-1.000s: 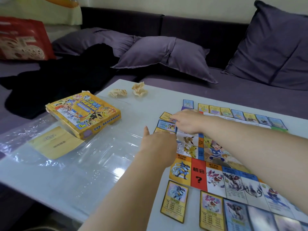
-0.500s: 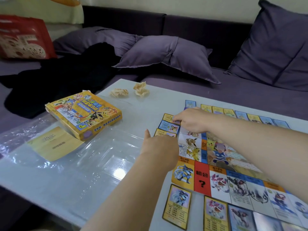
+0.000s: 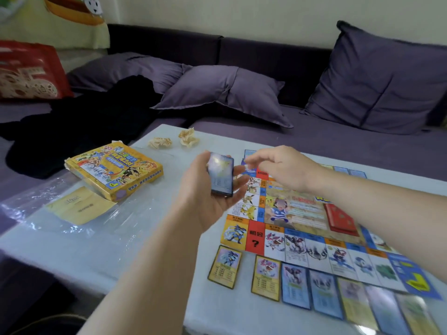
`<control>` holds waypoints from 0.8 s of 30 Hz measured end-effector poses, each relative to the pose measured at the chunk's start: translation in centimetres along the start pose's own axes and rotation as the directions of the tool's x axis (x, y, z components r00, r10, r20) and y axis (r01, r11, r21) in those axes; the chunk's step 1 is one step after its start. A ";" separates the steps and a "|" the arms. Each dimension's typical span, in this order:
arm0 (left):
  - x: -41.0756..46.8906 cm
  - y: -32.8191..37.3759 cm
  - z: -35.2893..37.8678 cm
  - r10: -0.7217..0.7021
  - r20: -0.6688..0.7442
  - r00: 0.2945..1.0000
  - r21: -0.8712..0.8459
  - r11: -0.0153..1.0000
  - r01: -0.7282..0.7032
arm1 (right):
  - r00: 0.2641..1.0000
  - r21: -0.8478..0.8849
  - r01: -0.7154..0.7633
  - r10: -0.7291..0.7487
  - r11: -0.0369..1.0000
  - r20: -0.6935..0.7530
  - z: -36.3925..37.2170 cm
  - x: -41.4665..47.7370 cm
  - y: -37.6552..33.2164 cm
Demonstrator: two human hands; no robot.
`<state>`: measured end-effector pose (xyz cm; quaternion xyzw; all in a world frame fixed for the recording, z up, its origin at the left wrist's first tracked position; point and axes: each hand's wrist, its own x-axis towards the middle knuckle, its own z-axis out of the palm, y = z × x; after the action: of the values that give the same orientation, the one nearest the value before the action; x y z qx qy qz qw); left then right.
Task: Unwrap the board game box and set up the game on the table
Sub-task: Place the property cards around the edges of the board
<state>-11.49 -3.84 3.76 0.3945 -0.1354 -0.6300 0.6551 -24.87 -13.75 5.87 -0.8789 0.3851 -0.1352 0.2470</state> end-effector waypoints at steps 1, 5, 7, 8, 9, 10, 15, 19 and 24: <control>-0.7 -0.6 0.2 -0.037 0.045 0.998 -0.038 0.999 0.038 | 1.000 0.050 -0.011 0.011 0.999 0.000 -0.1 -1.1 -0.3; -3.1 -2.8 0.8 -0.094 0.151 0.984 -0.056 0.993 0.103 | 0.996 0.241 -0.075 0.084 0.967 -0.025 -0.5 -4.8 -0.9; -4.0 -3.8 1.0 -0.106 0.165 0.981 -0.051 0.992 0.116 | 0.991 0.340 -0.116 0.134 0.933 -0.029 -0.7 -6.7 -1.5; -4.6 -4.1 1.1 -0.113 0.170 0.979 -0.046 0.991 0.123 | 0.988 0.363 -0.128 0.150 0.923 -0.032 -0.8 -7.5 -1.8; -5.1 -4.5 1.2 -0.122 0.177 0.977 -0.041 0.990 0.131 | 0.985 0.365 -0.141 0.166 0.920 -0.039 -0.7 -8.2 -2.0; -5.6 -4.8 1.4 -0.134 0.184 0.974 -0.040 0.989 0.144 | 0.981 0.357 -0.160 0.187 0.920 -0.043 -0.6 -8.9 -2.2; -7.8 -6.4 1.3 -0.189 0.182 0.965 0.041 0.982 0.185 | 0.958 0.341 -0.267 0.285 0.901 -0.003 0.0 -10.8 -2.5; -8.1 -6.2 0.5 -0.101 0.193 0.976 0.144 0.987 0.074 | 0.956 0.304 -0.294 0.285 0.906 0.073 0.1 -10.8 -2.8; -7.5 -4.9 -0.7 -0.028 0.101 0.994 0.258 0.966 0.001 | 0.965 0.237 -0.262 0.252 0.935 0.074 0.9 -9.2 -3.3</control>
<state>-15.81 3.92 2.36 0.4439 -0.2471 -0.6317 0.5856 -28.61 -4.70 6.40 -0.7864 0.4717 -0.1296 0.3771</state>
